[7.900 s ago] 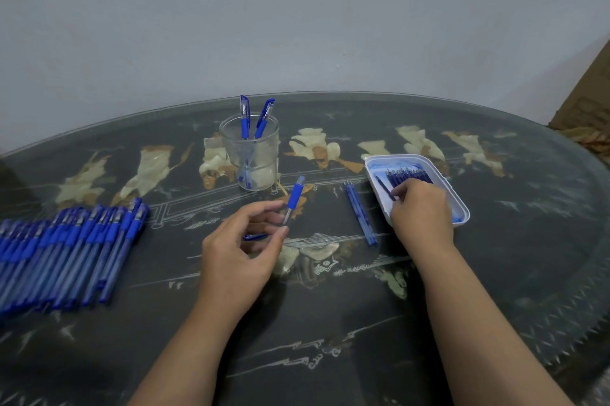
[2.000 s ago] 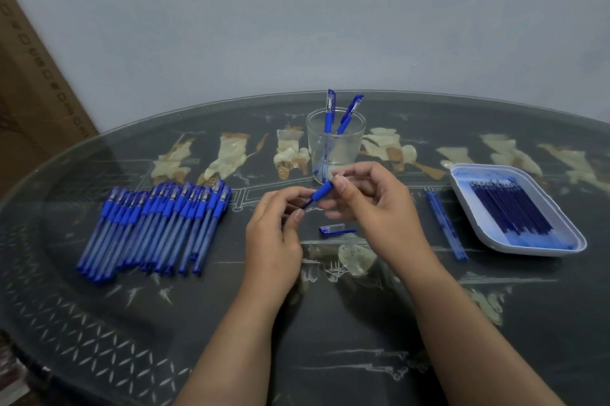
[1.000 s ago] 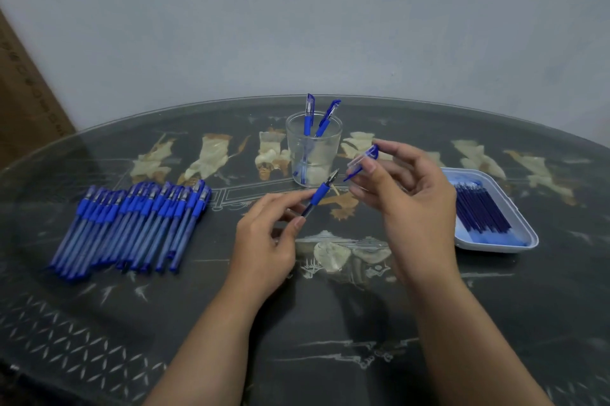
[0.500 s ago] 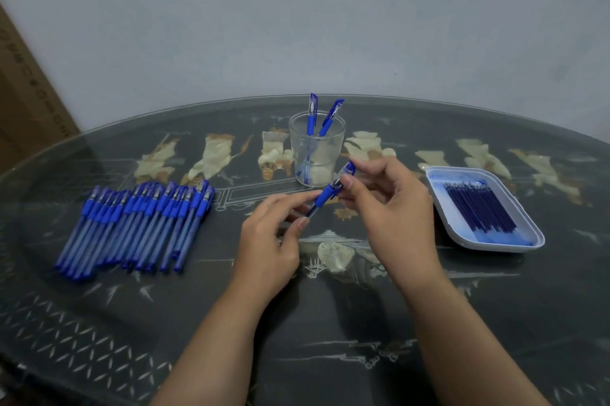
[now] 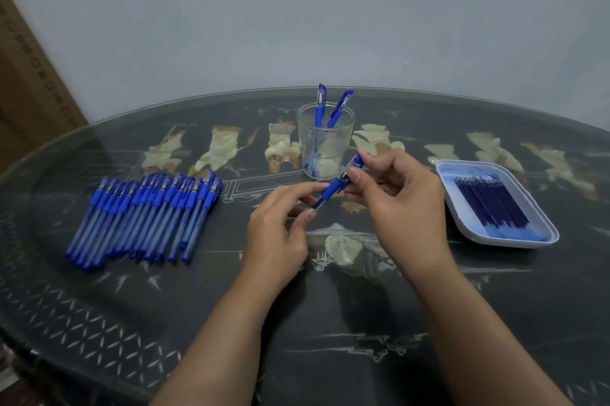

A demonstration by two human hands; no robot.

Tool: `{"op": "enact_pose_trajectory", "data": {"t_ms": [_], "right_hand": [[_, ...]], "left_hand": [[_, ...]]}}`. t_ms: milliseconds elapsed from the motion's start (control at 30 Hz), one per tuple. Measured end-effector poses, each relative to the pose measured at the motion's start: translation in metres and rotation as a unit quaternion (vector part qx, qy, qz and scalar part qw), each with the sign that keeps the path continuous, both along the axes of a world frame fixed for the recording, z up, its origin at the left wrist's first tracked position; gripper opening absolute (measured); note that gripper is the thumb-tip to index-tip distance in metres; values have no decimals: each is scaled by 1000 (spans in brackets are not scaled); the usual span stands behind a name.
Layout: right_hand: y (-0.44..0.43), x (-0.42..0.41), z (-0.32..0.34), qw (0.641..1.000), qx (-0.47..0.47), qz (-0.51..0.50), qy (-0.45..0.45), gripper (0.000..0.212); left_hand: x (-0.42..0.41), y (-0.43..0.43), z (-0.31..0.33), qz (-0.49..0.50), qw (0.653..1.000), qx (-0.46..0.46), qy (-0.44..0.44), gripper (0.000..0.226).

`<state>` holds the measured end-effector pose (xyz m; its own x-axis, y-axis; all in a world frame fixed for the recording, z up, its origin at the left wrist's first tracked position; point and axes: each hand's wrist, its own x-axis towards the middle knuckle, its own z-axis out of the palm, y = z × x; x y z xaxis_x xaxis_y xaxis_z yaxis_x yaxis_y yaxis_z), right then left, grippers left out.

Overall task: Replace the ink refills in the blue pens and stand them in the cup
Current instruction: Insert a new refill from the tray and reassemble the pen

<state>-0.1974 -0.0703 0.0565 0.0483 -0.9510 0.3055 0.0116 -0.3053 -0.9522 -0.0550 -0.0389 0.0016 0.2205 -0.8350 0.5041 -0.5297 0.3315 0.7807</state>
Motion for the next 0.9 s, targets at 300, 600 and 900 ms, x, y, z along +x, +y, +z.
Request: {"op": "enact_pose_trajectory", "data": {"t_ms": [300, 600, 900], "right_hand": [[0, 4, -4, 1000, -9, 9, -11, 17], [0, 15, -13, 998, -50, 9, 31, 54], [-59, -48, 9, 980, 80, -67, 171, 34]], "left_hand": [[-2, -1, 1, 13, 999, 10, 30, 56], [-6, 2, 6, -17, 994, 3, 104, 34], [8, -4, -5, 193, 971, 113, -85, 27]]}}
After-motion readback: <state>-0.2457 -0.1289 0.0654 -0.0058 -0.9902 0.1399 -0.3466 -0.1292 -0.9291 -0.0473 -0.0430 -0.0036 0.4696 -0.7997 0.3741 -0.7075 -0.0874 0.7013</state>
